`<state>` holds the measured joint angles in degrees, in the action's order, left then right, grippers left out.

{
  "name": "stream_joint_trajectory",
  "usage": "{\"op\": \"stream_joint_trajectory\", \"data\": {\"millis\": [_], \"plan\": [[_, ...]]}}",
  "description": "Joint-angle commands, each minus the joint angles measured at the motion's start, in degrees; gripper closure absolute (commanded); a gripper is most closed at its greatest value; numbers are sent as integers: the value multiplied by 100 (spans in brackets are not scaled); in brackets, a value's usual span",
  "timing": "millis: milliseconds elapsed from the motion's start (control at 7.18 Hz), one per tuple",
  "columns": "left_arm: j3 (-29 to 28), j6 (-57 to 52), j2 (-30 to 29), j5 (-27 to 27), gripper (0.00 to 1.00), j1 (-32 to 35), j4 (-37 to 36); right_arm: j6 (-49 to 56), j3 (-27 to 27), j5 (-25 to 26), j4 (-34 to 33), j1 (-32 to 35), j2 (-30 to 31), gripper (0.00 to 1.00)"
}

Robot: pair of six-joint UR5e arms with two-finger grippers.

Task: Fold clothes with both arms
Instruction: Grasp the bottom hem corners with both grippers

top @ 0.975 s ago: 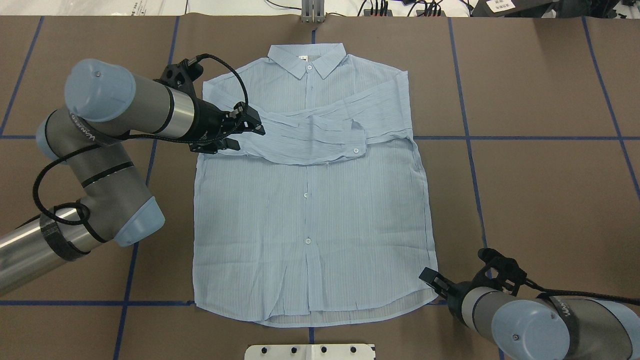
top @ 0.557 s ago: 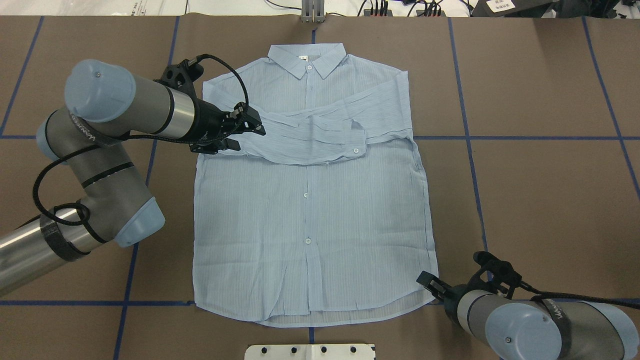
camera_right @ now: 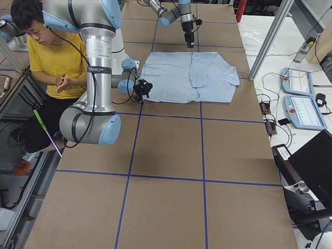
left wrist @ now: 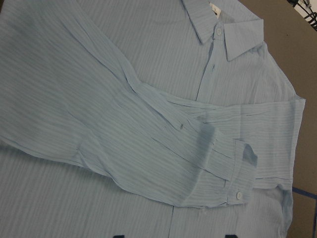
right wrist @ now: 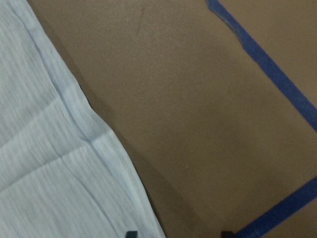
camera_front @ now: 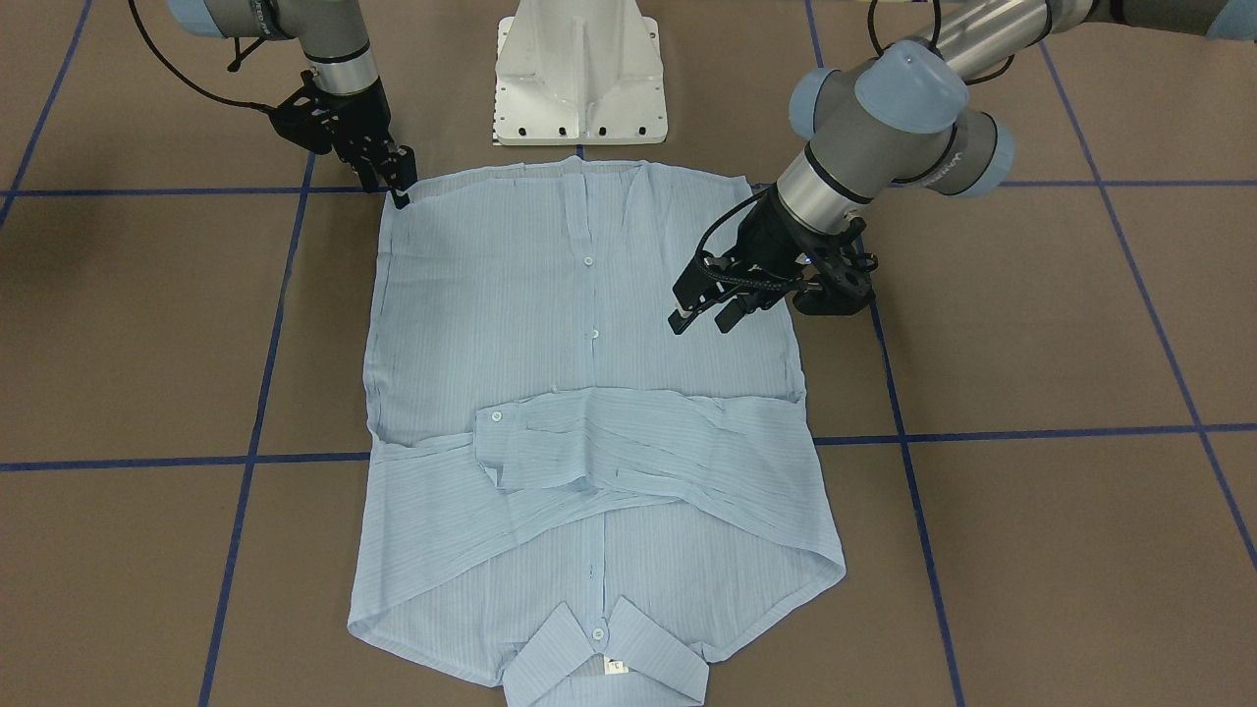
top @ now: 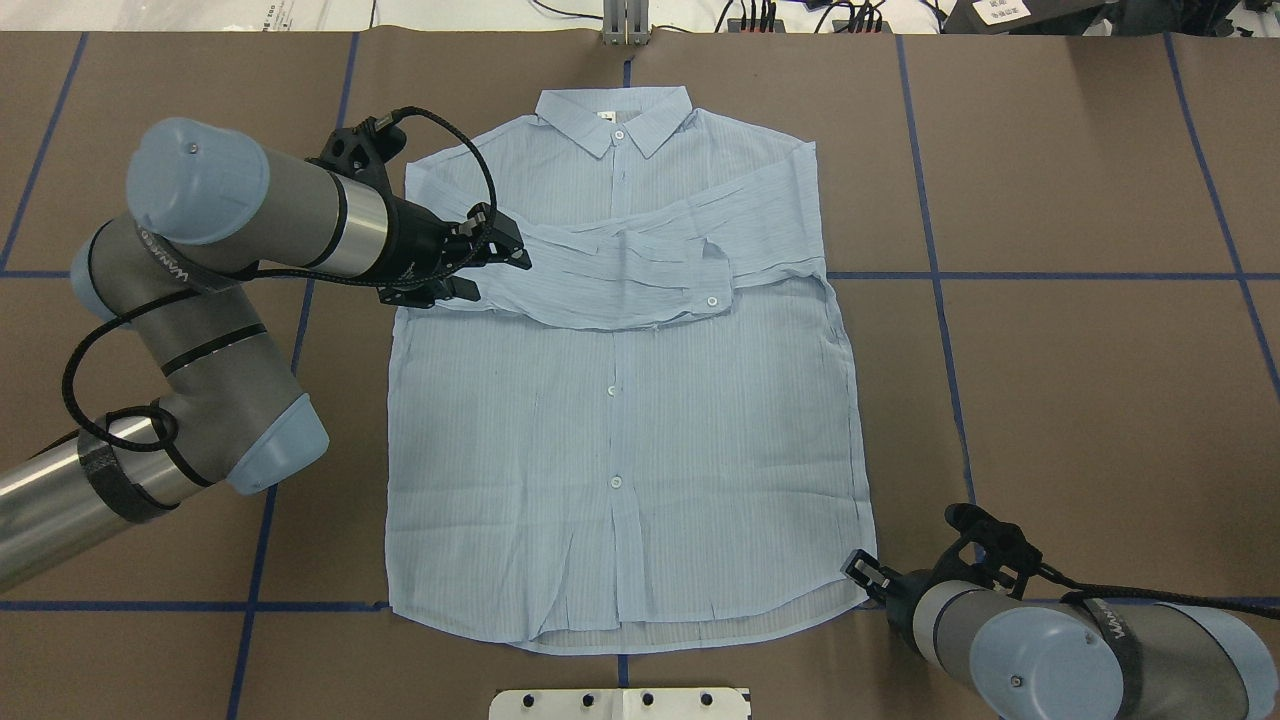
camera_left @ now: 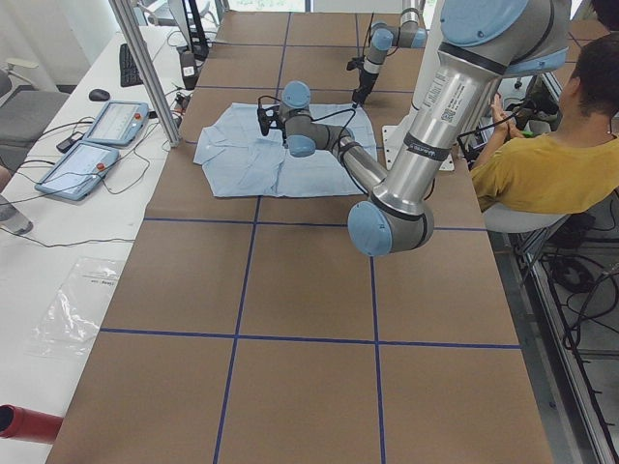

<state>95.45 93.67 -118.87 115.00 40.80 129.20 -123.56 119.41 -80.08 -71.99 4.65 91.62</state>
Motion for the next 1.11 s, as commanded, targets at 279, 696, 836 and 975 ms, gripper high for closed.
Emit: {"op": "stream_joint_trajectory", "data": {"millis": [279, 696, 836, 975], "plan": [[376, 19, 495, -327, 20, -19, -174, 25, 195, -60, -8, 149, 22, 100], [2127, 63, 1475, -1529, 20, -1209, -2078, 33, 460, -201, -210, 299, 163, 100], [2596, 611, 1681, -1916, 20, -1780, -2709, 33, 460, -201, -210, 300, 154, 100], [2610, 1095, 1692, -2494, 21, -2473, -3255, 33, 460, -201, -210, 300, 119, 100]]}}
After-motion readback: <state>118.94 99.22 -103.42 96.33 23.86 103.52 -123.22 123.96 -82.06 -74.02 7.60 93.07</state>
